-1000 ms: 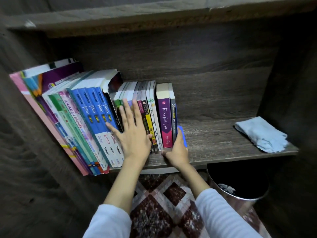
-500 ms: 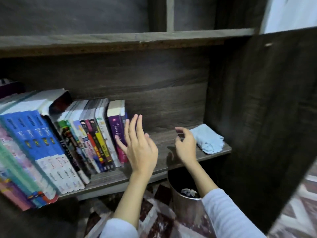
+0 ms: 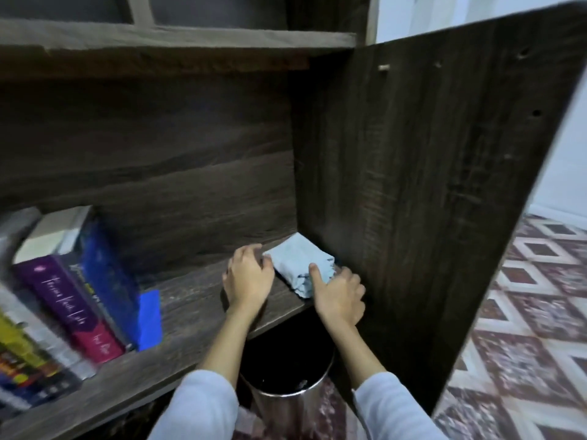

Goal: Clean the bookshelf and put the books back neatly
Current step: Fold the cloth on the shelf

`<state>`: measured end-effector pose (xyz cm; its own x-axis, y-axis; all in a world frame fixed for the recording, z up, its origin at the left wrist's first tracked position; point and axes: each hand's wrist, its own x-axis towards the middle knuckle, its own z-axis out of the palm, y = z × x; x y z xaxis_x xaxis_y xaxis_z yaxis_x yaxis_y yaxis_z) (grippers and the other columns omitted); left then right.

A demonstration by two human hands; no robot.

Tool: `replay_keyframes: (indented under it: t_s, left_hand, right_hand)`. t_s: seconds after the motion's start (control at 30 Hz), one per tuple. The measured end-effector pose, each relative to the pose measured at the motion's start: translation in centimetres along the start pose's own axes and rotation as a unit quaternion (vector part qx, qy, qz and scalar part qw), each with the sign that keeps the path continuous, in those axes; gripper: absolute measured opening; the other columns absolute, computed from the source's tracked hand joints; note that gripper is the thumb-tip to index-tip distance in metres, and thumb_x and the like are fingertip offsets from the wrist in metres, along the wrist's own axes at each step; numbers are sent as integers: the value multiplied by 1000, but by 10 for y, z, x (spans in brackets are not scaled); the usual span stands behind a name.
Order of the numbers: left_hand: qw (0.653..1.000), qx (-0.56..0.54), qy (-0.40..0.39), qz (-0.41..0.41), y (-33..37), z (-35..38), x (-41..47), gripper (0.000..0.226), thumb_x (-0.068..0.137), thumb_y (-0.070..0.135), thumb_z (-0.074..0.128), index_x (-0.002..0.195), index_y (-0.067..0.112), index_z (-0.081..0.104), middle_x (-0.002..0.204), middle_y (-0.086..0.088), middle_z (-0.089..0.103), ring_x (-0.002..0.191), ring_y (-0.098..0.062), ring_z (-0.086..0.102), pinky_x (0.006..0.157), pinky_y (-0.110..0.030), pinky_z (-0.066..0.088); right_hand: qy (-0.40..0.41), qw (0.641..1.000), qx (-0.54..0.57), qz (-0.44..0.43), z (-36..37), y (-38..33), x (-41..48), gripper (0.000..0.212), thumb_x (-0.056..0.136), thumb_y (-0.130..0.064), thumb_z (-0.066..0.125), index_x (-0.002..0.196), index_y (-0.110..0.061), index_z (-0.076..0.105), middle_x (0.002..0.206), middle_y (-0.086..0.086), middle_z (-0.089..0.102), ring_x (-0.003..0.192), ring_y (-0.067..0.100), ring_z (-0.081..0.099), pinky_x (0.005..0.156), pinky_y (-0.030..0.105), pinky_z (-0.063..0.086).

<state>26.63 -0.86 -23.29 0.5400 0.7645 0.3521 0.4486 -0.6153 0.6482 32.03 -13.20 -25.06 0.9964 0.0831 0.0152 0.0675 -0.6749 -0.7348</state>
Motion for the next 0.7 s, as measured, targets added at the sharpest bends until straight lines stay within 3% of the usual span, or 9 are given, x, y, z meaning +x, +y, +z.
replay_keyframes:
  t_s: [0.13, 0.27, 0.33, 0.5, 0.6, 0.7]
  left_hand:
    - [994, -11, -89, -67, -4, 29, 36, 45, 94, 32, 49, 134, 12, 49, 133, -16, 54, 125, -33, 47, 103, -39, 37]
    - [984, -10, -155, -92, -6, 49, 56, 54, 98, 33, 39, 146, 8, 31, 145, -19, 39, 134, -36, 35, 110, -38, 30]
    - [979, 9, -183, -93, -8, 56, 58, 56, 98, 36, 38, 145, 8, 31, 146, -18, 39, 135, -36, 34, 111, -42, 29]
    - [982, -56, -154, -91, -5, 52, 46, 40, 91, 29, 53, 127, 12, 58, 126, -15, 60, 119, -32, 53, 97, -34, 43]
    - [974, -112, -152, -122, -1, 40, 36, 35, 83, 20, 62, 116, 9, 65, 115, -12, 66, 110, -28, 59, 88, -29, 44]
    - [954, -165, -186, -166, 1, 27, 26, 26, 69, 24, 68, 92, 12, 69, 101, -12, 70, 97, -27, 65, 84, -33, 50]
  right_hand:
    - [-11, 999, 15, 47, 9, 3, 5, 79, 84, -70, 40, 133, -8, 38, 133, 11, 38, 127, 29, 36, 95, 42, 38]
    - [-19, 997, 13, 72, 16, -2, 9, 91, 81, -75, 39, 139, -6, 30, 133, 11, 31, 127, 29, 33, 97, 43, 35]
    - [-17, 998, -5, 66, 21, -3, 9, 93, 81, -76, 37, 140, -5, 29, 134, 10, 29, 127, 28, 31, 99, 42, 32]
    - [-20, 996, 30, 76, 26, -4, 12, 89, 83, -70, 43, 140, -4, 29, 136, 11, 26, 127, 29, 29, 102, 40, 30]
    - [-21, 990, 89, 106, 25, -6, 11, 86, 83, -62, 52, 141, -4, 27, 138, 12, 24, 128, 31, 28, 103, 41, 30]
    - [-38, 982, 144, 117, 18, -7, 7, 79, 84, -45, 60, 141, -5, 24, 137, 14, 24, 125, 35, 33, 96, 40, 37]
